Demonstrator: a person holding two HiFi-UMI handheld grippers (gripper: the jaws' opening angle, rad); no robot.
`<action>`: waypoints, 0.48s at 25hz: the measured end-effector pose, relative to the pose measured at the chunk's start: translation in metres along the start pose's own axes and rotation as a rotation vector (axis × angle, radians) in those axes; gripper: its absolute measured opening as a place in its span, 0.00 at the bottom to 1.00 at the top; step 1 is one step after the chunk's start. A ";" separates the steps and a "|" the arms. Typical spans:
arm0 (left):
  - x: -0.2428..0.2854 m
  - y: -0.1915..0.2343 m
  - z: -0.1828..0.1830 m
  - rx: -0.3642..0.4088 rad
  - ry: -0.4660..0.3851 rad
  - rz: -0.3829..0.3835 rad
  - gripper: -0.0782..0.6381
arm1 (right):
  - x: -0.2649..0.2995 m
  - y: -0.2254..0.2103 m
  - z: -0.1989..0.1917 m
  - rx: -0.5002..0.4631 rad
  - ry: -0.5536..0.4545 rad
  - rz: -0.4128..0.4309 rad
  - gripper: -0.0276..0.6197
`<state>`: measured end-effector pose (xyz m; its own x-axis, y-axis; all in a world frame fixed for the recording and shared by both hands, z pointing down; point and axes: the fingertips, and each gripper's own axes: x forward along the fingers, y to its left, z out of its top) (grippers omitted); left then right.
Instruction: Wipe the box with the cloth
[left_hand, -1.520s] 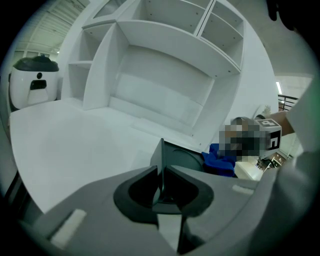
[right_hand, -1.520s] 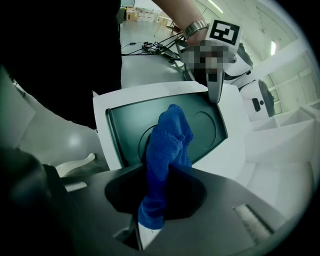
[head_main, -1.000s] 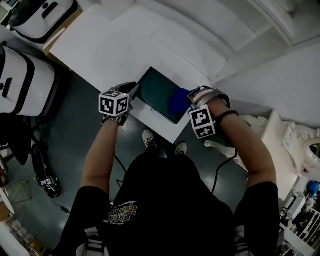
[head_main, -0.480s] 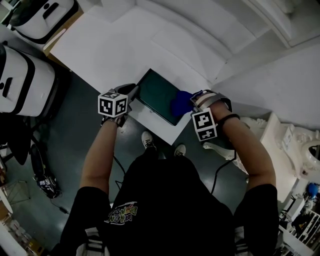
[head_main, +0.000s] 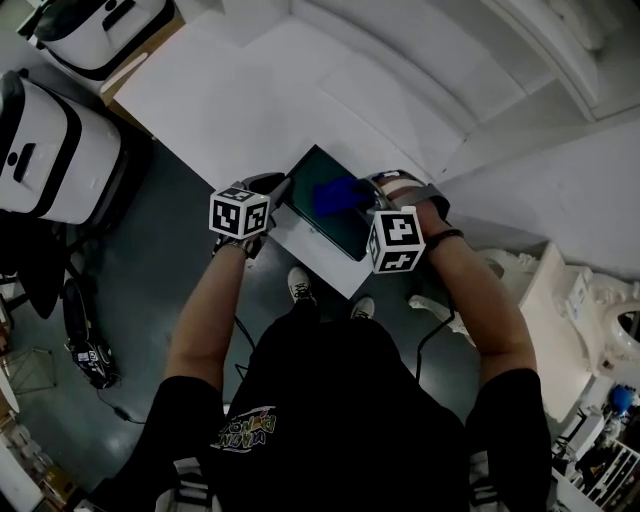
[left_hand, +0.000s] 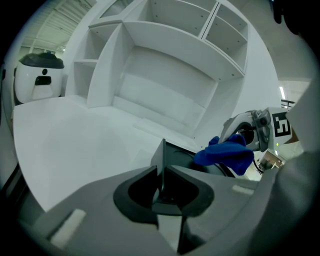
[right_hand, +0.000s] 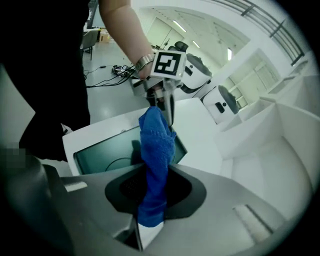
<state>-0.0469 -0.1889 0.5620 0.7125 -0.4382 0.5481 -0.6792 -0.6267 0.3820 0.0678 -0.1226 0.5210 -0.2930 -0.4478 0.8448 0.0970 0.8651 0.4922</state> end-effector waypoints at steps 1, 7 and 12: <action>0.000 -0.001 0.000 -0.001 0.001 0.001 0.19 | 0.003 -0.007 0.009 0.005 -0.015 -0.013 0.18; 0.003 -0.002 0.001 -0.003 0.003 -0.004 0.19 | 0.039 -0.020 0.045 -0.070 -0.029 -0.004 0.18; 0.001 -0.002 0.001 -0.010 0.002 -0.022 0.19 | 0.063 -0.024 0.059 -0.175 0.000 0.004 0.18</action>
<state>-0.0447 -0.1889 0.5612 0.7269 -0.4227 0.5413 -0.6651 -0.6299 0.4012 -0.0093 -0.1578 0.5497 -0.2918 -0.4444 0.8470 0.2628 0.8142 0.5177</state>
